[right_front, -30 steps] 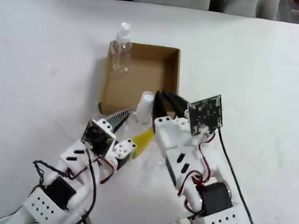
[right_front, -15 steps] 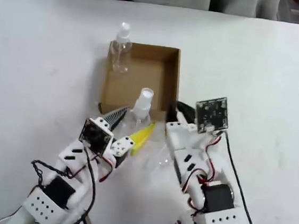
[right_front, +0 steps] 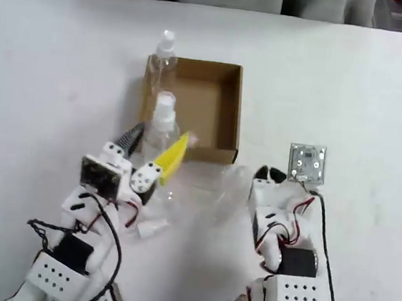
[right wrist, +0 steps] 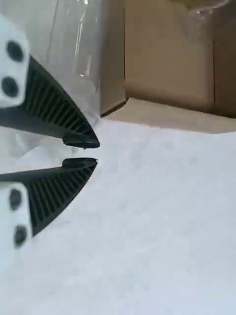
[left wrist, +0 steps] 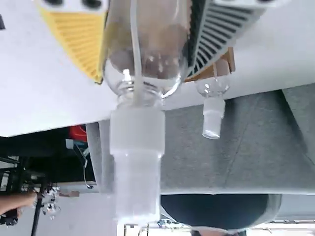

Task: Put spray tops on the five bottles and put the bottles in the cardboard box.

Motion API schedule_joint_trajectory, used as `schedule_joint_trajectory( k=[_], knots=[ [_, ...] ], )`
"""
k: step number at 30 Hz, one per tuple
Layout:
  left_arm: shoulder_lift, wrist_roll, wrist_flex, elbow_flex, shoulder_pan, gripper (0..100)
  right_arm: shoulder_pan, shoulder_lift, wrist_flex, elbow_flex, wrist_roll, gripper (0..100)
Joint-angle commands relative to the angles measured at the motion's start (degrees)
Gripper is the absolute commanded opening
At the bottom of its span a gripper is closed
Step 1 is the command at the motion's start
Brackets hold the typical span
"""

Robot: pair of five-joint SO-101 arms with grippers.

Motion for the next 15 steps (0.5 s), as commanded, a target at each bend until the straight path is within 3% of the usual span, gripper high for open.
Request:
schedule_joint_trajectory(
  k=[1,7,15],
  knots=[
    [-1.27,0.62,-6.51,-1.05,-3.3,2,1.45,-0.66,0.13,0.7,-0.44,1.7],
    [-0.92,0.35,-11.25,-2.64,-5.67,2,1.45,-0.66,0.13,1.41,-0.35,1.7],
    [-0.75,0.35,-6.59,-14.33,-5.76,2,1.45,-0.66,0.13,1.41,-0.35,1.7]
  ],
)
